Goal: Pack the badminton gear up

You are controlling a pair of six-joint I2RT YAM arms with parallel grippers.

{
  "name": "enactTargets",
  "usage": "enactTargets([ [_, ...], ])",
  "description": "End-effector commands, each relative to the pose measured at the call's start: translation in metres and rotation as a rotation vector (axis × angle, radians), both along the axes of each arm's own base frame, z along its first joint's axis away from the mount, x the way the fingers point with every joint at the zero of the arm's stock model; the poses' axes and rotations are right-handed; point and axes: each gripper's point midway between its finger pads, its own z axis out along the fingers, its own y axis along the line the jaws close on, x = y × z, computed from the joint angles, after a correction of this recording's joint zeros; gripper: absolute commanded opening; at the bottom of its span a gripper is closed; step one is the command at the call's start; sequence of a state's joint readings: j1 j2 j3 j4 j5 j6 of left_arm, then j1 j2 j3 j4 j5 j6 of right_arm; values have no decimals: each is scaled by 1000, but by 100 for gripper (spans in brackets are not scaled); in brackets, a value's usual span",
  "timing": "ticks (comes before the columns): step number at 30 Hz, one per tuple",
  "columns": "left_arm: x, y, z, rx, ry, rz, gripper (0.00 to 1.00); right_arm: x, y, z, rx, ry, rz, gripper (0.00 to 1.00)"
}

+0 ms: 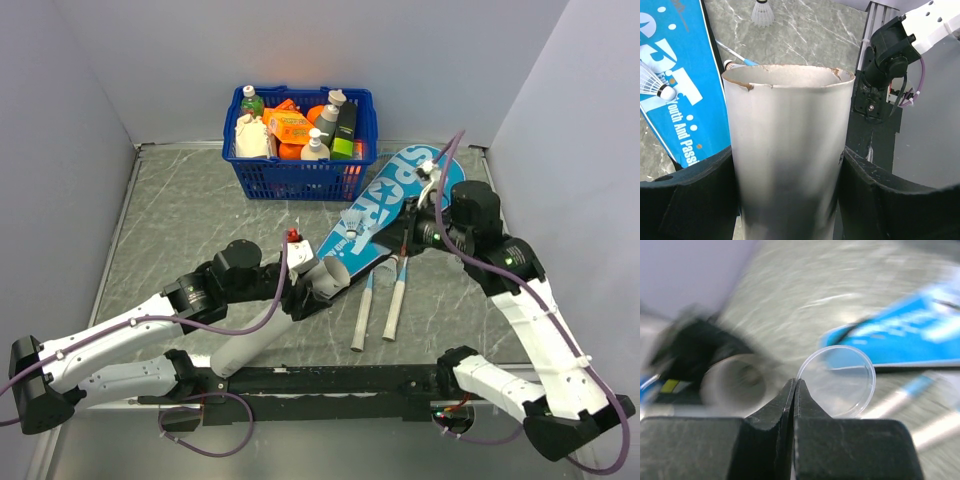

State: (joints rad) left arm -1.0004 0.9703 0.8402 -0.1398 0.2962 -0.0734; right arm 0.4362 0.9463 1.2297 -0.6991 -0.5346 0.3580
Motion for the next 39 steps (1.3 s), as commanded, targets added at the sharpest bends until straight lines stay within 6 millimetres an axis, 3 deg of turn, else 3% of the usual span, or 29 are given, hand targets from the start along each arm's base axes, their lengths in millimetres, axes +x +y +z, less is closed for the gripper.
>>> enactTargets([
  [1, -3, 1, 20, -56, -5, 5, 21, 49, -64, -42, -141, 131, -385, 0],
  [6, -10, 7, 35, -105, -16, 2, 21, 70, -115, -106, -261, 291, -657, 0],
  [8, -11, 9, 39, -111, -20, 8, 22, 73, -124, -129, -284, 355, -719, 0],
  [14, -12, 12, 49, -124, -15, 17, 20, 62, -159, -195, -372, 546, -918, 0],
  [20, -17, 18, 61, -162, -28, 14, 21, 48, -180, -237, -444, 709, -1049, 0],
  [26, -19, 20, 62, -173, -33, 9, 21, 50, -187, -255, -485, 761, -1087, 1],
  [27, -19, 19, 61, -169, -29, 10, 20, 50, -188, -257, -494, 759, -1090, 18],
  [29, -17, 18, 58, -158, -26, 13, 20, 52, -189, -261, -501, 761, -1089, 32],
  [30, -17, 18, 58, -157, -25, 14, 20, 53, -188, -261, -497, 762, -1079, 45],
  [35, -16, 17, 55, -150, -23, 16, 20, 61, -187, -247, -486, 724, -1066, 55],
  [39, -15, 16, 52, -141, -19, 14, 20, 61, -211, -225, -528, 670, -1142, 63],
])
